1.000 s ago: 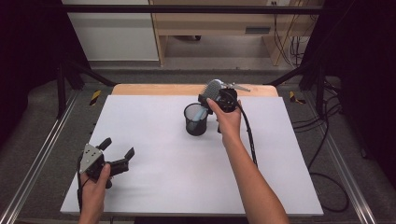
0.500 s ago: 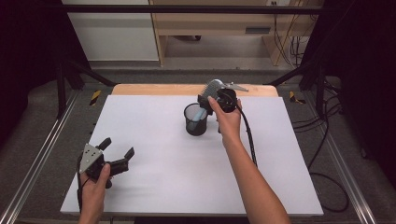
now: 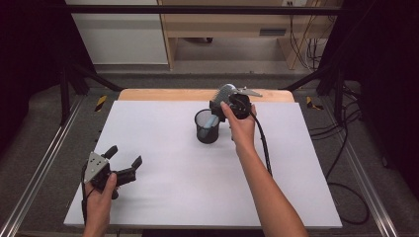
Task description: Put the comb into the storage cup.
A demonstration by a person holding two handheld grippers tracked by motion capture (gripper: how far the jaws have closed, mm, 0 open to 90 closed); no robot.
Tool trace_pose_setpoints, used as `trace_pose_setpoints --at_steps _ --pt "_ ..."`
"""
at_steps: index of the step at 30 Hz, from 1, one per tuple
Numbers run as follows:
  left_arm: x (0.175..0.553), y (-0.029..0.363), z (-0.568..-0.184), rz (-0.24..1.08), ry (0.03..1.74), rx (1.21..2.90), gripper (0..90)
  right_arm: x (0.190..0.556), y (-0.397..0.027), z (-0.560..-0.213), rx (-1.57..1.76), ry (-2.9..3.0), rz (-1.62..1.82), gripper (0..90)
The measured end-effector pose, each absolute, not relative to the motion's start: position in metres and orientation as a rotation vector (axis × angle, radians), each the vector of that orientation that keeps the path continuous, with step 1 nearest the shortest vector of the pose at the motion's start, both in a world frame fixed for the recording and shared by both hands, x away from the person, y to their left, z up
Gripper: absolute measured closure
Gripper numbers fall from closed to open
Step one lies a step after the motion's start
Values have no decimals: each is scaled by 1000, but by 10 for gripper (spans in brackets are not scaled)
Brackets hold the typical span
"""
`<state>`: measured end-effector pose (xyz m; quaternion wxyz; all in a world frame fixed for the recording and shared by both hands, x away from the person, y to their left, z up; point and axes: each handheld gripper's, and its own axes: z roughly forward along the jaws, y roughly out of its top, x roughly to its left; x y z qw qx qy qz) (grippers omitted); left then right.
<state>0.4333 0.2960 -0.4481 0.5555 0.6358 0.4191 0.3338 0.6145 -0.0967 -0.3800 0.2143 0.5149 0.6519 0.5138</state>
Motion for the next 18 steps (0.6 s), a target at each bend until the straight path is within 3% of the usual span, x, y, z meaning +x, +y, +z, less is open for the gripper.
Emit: trace_pose_setpoints --at_steps 18 --pt "433 296 -448 788 989 1503 19 611 -95 -379 1358 1816 1352 56"
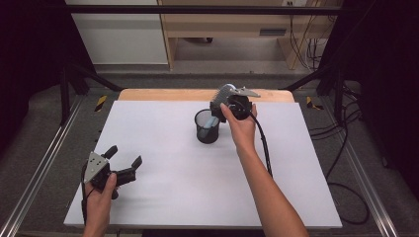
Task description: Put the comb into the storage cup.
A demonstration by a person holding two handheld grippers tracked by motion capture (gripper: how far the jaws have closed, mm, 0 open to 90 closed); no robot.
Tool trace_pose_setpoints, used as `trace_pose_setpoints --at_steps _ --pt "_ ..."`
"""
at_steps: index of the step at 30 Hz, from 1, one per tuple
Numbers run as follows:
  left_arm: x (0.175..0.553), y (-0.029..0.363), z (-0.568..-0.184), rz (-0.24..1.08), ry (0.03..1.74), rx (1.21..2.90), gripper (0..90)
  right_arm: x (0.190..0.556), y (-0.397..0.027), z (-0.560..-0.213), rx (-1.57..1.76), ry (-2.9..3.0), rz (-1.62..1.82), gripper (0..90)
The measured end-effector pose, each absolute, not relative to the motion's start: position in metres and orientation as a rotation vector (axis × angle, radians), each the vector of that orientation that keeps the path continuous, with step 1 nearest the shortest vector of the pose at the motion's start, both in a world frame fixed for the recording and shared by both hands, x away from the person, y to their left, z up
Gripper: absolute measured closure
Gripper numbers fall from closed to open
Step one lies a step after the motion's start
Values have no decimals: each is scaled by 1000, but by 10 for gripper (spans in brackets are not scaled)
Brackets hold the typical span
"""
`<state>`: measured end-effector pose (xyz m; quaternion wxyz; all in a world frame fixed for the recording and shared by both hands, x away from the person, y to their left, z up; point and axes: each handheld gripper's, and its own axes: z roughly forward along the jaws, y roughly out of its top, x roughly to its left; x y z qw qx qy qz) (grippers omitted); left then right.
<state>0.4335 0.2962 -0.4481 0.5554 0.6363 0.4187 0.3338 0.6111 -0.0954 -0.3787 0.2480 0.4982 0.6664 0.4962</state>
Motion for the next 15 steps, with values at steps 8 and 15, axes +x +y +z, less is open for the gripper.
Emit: trace_pose_setpoints --at_steps 8,15 --pt "434 296 -448 789 990 1501 19 606 -93 -375 1249 1818 1291 76" --pt "434 296 -449 789 990 1504 19 600 -93 -371 1188 1811 1246 77"
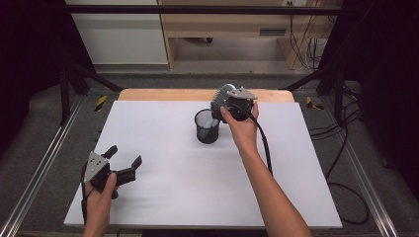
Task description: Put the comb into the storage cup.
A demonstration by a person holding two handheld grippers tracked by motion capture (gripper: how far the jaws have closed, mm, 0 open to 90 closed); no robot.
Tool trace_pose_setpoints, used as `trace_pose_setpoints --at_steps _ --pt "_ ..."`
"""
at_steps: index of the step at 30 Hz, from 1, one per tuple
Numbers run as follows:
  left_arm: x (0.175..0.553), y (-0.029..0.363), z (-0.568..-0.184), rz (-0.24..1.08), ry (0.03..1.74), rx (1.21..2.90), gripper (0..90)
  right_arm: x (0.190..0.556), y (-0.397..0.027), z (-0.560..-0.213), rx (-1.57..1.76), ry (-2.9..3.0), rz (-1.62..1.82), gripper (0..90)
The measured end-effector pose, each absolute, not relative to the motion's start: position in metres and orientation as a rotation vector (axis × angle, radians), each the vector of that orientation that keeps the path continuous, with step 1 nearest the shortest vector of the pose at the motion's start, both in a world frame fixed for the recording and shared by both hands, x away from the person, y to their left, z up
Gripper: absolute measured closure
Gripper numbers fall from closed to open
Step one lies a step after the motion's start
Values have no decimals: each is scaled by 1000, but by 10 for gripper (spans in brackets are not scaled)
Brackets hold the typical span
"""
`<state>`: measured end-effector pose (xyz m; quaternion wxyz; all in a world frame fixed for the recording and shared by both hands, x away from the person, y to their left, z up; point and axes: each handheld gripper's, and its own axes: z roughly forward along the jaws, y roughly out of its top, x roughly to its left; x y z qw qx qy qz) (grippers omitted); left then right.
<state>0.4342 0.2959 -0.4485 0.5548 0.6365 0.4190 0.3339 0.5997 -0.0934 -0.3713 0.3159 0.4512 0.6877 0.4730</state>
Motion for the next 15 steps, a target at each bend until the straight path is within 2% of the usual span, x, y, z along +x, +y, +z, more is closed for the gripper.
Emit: trace_pose_setpoints --at_steps 15 --pt "433 294 -449 770 987 1500 19 579 -103 -357 1138 1772 1302 79"
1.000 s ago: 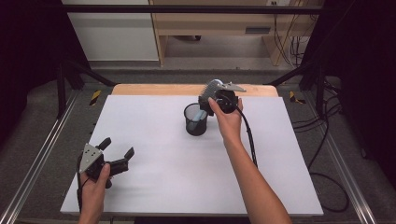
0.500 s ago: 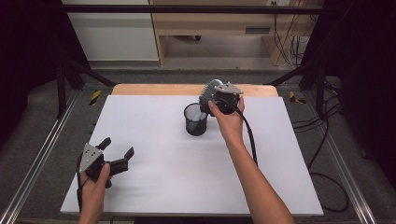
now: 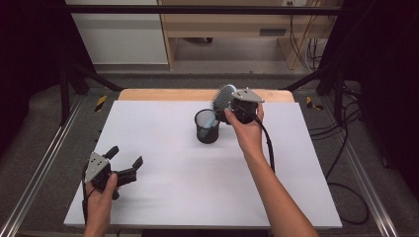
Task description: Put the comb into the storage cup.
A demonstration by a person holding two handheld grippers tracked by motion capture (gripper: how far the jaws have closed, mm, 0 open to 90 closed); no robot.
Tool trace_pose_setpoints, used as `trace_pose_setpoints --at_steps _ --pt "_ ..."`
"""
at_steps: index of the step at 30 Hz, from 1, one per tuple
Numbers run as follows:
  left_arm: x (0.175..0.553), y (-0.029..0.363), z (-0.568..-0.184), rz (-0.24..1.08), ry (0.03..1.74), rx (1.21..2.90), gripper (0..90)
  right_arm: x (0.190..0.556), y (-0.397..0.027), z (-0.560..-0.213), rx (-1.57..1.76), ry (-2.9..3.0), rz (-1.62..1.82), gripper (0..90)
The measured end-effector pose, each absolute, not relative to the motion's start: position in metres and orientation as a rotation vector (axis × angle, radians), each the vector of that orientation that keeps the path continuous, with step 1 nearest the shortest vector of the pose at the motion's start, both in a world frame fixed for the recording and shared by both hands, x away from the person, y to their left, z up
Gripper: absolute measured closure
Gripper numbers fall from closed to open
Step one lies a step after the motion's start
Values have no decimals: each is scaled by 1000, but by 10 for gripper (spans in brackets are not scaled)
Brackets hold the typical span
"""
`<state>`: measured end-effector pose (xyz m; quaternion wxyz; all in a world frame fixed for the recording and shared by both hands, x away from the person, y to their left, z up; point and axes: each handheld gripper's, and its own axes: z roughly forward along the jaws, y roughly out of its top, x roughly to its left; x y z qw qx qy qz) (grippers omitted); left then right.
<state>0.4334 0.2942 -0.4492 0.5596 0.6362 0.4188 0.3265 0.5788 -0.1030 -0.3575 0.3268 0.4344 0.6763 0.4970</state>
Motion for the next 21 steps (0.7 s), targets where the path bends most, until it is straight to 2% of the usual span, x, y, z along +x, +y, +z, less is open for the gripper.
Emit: trace_pose_setpoints --at_steps 21 --pt "435 299 -449 785 1000 1493 19 565 -104 -343 1137 1778 1352 61"
